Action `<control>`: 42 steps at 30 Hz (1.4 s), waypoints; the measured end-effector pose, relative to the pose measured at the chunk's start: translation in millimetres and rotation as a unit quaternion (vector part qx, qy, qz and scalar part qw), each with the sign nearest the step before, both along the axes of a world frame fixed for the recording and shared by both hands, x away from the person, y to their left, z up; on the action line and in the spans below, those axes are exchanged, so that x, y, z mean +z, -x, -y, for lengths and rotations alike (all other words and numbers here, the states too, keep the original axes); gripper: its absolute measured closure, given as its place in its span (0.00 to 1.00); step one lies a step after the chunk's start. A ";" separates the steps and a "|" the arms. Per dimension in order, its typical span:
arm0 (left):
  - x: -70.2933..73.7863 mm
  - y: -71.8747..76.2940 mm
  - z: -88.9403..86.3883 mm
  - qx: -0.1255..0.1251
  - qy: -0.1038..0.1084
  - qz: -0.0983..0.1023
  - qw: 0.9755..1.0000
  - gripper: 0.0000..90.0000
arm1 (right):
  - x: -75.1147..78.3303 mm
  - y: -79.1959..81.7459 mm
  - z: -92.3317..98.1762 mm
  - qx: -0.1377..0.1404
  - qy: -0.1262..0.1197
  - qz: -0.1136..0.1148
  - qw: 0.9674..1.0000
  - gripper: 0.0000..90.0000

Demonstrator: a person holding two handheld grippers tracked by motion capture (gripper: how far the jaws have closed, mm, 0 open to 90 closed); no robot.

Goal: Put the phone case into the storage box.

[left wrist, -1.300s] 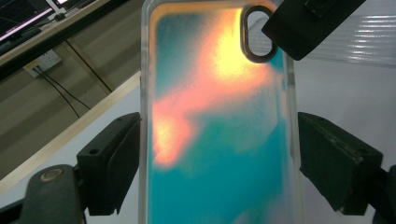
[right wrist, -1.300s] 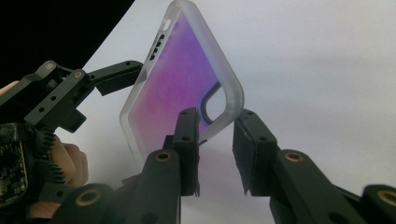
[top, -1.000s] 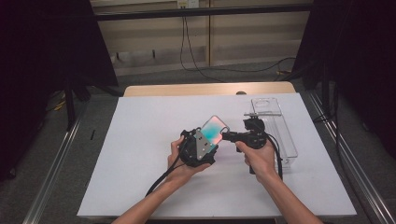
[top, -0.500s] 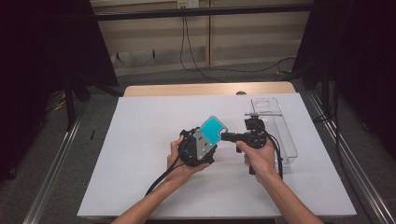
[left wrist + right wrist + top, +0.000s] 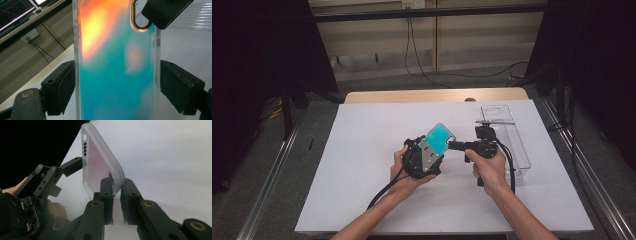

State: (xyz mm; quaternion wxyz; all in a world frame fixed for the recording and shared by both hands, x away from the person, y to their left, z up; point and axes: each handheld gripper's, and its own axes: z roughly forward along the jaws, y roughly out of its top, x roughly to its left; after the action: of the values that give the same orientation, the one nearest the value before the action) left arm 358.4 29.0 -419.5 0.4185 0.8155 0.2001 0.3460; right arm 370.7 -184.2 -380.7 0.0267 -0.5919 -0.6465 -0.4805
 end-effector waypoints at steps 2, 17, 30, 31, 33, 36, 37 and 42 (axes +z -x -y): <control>-0.3 0.3 0.1 0.002 -0.001 0.002 1.000 0.19 | -0.3 0.1 0.4 -0.002 -0.007 -0.003 1.000 0.90; 3.4 -1.4 -2.7 -0.007 0.018 0.007 1.000 0.19 | 3.4 3.5 1.5 -0.005 -0.029 0.004 1.000 0.92; 3.6 -4.8 -3.5 -0.028 0.033 -0.021 0.999 0.22 | 4.6 4.3 2.3 -0.002 -0.021 0.016 1.000 0.96; 3.5 -4.7 -3.2 -0.026 0.029 -0.018 0.999 0.21 | 4.6 4.4 1.9 -0.004 -0.022 0.016 1.000 0.96; 3.6 -5.3 -4.1 -0.028 0.037 -0.024 0.999 0.20 | 4.7 4.1 1.7 -0.002 -0.019 0.018 1.000 0.96; 4.6 -6.3 -5.2 -0.030 0.043 -0.030 0.998 0.18 | 5.7 4.1 2.5 -0.004 -0.019 0.022 1.000 0.96; 4.6 -6.7 -5.4 -0.031 0.045 -0.033 0.998 0.16 | 5.9 4.0 3.0 -0.004 -0.015 0.026 1.000 0.96; 3.6 -9.2 -6.3 -0.039 0.060 -0.063 0.995 0.10 | 7.3 3.4 6.8 -0.011 -0.019 0.032 0.999 0.96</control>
State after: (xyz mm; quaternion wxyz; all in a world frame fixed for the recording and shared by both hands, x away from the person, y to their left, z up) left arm 367.6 35.3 -415.8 0.4662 0.8163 0.2149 0.2647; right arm 367.2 -190.9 -373.5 0.0115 -0.5827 -0.6314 -0.5115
